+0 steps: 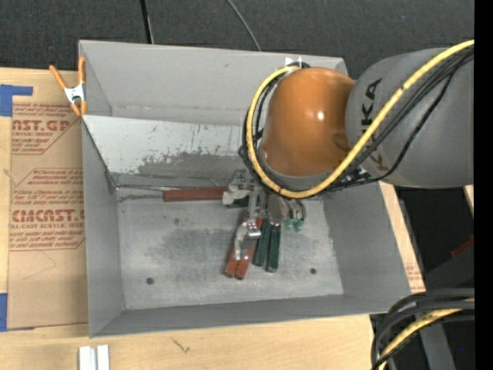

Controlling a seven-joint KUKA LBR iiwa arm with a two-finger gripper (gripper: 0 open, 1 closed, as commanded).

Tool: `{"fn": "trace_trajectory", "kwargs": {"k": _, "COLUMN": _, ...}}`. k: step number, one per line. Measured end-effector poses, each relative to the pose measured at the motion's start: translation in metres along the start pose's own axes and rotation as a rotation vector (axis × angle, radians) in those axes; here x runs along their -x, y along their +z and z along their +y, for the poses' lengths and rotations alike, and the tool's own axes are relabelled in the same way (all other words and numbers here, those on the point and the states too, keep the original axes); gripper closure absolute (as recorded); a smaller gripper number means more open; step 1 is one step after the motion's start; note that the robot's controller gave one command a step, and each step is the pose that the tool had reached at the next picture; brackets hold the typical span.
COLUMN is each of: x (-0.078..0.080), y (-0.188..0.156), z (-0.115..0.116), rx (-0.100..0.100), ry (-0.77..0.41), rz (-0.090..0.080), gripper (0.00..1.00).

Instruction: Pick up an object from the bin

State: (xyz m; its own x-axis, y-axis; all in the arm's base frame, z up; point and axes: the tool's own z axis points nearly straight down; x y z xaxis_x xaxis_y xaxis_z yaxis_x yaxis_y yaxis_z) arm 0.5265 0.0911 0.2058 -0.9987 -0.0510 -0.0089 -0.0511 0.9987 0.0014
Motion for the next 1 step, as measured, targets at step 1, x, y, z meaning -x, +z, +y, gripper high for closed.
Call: {"fn": "trace_trajectory", "kwargs": {"k": 1, "x": -0.0009, "y": 0.0442, "z": -0.0288, "rx": -0.001, "ry": -0.15, "rz": 0.006, "gripper": 0.0}}
